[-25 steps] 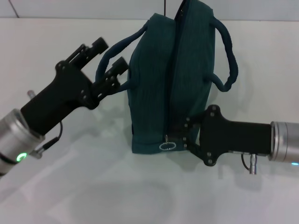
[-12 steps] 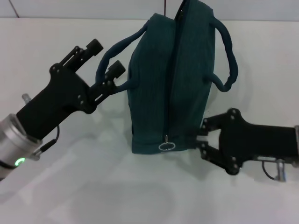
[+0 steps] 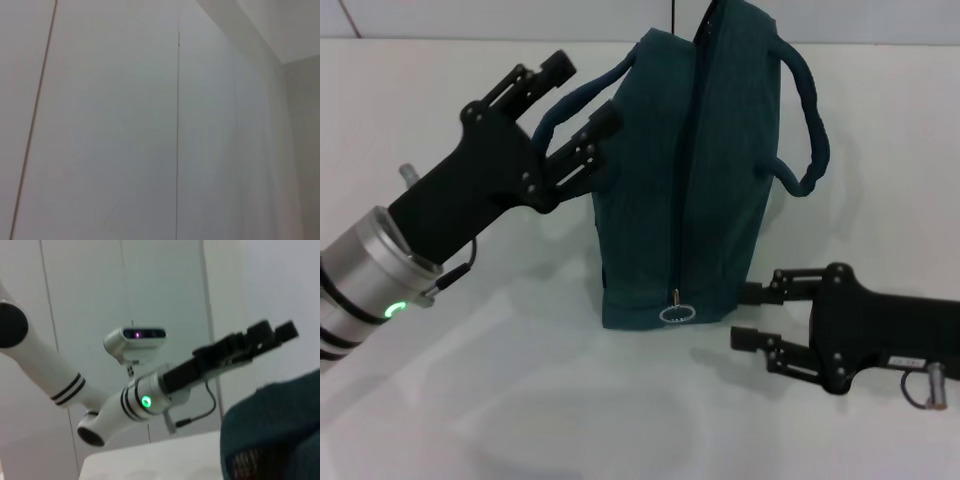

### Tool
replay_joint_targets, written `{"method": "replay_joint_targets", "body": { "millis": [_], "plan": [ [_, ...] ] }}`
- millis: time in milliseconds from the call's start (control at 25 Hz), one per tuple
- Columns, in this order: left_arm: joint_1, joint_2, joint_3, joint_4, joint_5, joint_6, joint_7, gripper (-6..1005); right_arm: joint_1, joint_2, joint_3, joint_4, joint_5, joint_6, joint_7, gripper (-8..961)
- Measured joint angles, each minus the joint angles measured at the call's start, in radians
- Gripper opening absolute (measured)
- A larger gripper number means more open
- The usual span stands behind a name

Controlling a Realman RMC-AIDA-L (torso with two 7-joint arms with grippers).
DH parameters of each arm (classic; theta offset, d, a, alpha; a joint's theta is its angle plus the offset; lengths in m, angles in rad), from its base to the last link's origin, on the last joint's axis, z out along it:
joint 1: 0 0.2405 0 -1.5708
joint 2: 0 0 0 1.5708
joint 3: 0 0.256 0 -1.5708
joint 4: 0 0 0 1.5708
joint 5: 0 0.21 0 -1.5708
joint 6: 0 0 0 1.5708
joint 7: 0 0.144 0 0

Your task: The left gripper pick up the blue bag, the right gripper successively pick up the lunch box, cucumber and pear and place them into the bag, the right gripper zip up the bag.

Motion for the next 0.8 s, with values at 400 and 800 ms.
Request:
{"method": "replay_joint_targets", "body": {
  "millis": [400, 800],
  "plan": [
    [-0.038, -0.002, 0.002, -0.028, -0.001, -0.003, 0.02, 698, 0.005, 0.031, -0.005, 0.004, -0.089, 0.102, 0.003, 474],
    [-0.044, -0.004, 0.002, -0.031, -0.008, -0.032, 0.021, 698, 0.081, 0.044, -0.061, 0.001, -0.081, 0.203, 0.043, 690]
  ]
}}
